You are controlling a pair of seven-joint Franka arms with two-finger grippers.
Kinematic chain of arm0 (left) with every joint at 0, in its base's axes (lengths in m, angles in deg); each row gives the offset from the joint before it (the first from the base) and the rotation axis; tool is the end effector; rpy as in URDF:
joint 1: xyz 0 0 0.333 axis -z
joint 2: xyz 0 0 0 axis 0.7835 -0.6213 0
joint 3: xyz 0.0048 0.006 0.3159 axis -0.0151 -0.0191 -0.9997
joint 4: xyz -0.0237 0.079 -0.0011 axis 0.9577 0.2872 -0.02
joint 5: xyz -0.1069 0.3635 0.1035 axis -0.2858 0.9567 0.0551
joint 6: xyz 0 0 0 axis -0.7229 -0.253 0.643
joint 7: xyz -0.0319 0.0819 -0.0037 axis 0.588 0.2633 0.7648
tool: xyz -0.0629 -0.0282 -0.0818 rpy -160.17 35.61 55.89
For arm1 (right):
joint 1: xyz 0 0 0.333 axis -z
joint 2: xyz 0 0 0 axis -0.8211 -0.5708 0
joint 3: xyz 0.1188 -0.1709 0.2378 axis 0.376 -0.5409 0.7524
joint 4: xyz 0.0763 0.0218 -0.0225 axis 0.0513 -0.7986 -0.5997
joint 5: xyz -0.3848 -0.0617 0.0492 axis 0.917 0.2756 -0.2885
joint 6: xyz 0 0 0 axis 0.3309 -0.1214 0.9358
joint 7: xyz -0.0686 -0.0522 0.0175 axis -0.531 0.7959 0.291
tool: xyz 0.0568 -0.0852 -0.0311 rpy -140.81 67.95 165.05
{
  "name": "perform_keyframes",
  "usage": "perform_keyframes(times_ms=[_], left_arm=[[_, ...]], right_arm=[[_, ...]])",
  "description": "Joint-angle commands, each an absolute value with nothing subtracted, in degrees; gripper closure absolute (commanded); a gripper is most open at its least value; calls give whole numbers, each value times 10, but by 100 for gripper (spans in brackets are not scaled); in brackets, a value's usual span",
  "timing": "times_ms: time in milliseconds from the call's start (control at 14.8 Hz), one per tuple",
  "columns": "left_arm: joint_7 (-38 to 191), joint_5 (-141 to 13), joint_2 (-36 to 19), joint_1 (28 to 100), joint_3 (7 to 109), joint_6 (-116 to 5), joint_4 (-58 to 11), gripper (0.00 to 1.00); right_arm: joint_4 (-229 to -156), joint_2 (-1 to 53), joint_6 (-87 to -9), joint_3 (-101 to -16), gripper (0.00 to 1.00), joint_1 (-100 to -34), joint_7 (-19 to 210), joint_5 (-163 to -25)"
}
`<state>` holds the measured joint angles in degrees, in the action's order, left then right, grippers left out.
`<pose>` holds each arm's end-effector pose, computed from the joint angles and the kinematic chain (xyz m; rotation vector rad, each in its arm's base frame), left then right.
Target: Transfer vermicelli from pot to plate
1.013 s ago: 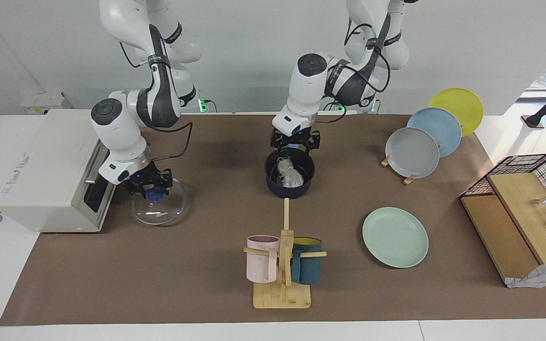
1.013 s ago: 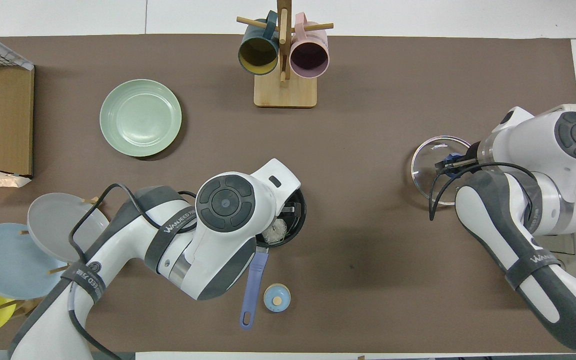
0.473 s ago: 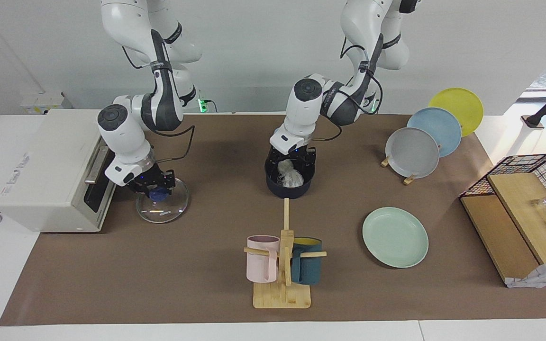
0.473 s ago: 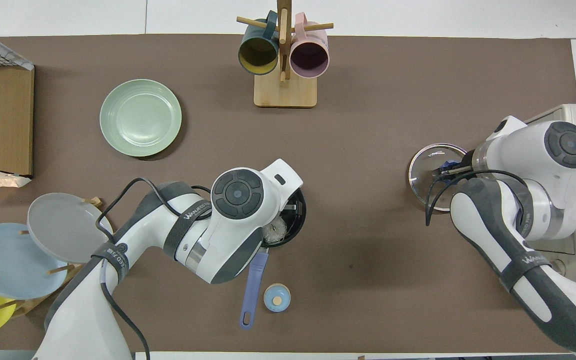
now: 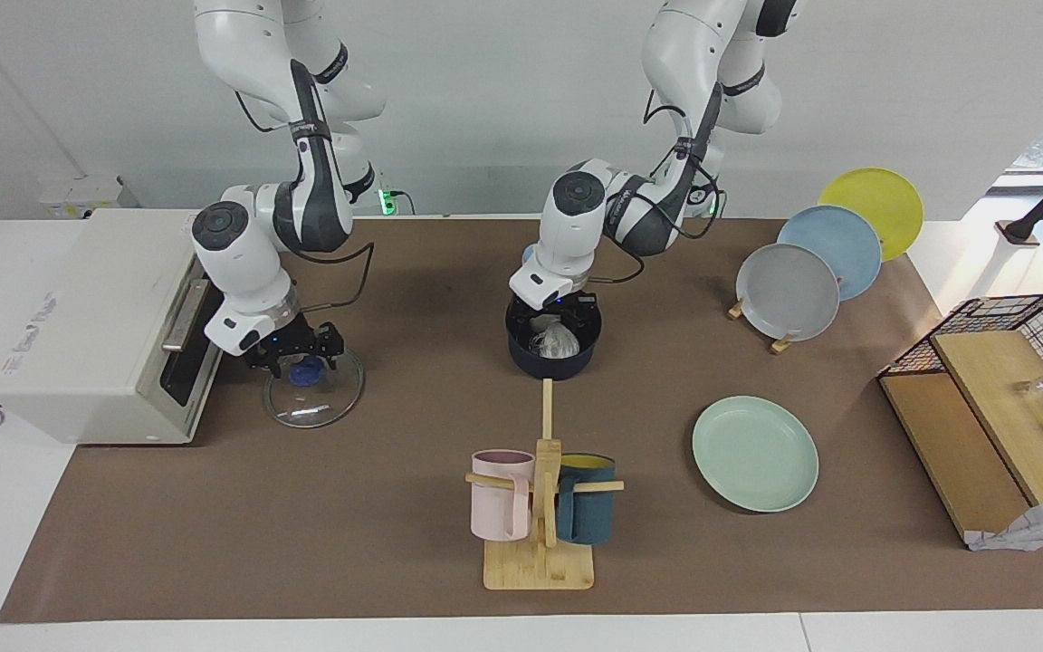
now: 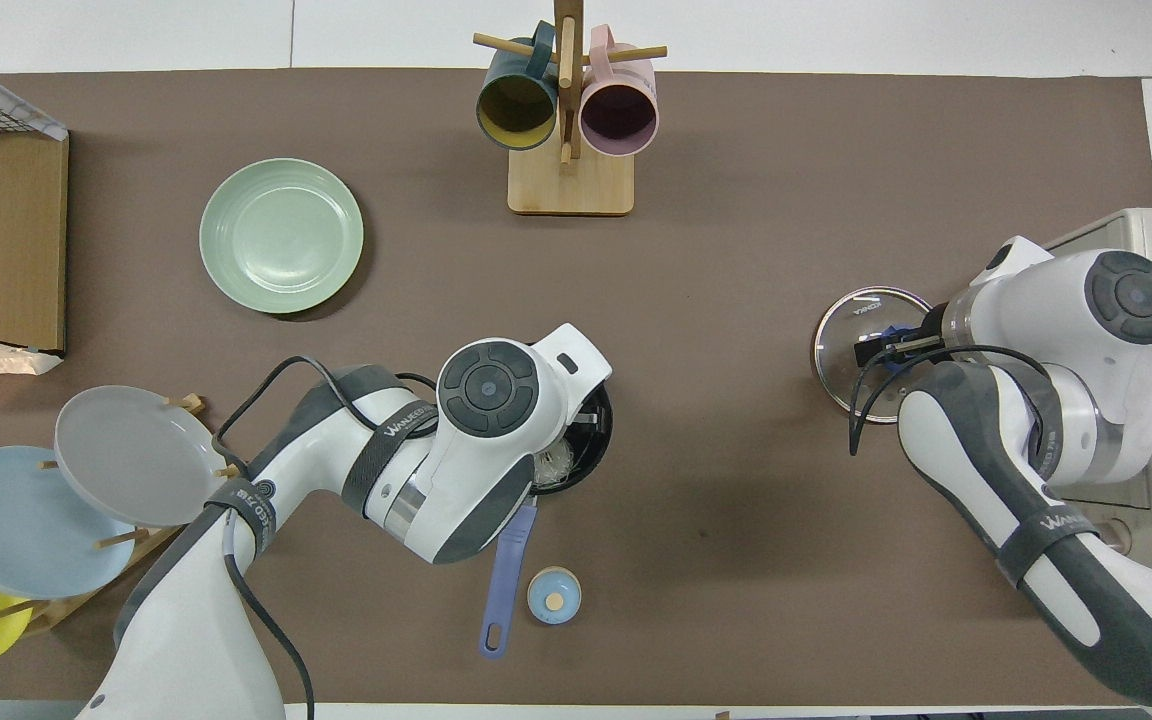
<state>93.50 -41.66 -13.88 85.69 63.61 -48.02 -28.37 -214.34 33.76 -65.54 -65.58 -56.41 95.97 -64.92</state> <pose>0.4437 -0.4055 0.3309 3.0612 -0.2135 -0.0442 0.5512 0.0119 0.3301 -3.1161 -0.2313 -0.0550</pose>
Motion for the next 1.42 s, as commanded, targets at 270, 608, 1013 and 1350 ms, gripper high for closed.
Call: perform_keyframes(times_ms=[270, 608, 1013, 1350], left_arm=[[923, -408, -132, 857, 623, -475, -273, 100], [922, -411, -95, 823, 624, -349, -201, 100], [911, -460, -84, 743, 623, -171, -48, 100], [813, -475, -90, 631, 621, -165, -24, 100]], right_arm=[[-2009, 361, -452, -651, 0, -556, 965, -664], [-1914, 391, -316, -655, 0, -555, 948, -657], [-1806, 399, -170, -664, 0, -554, 928, -641], [-1805, 435, -143, -667, 0, -555, 904, -637]])
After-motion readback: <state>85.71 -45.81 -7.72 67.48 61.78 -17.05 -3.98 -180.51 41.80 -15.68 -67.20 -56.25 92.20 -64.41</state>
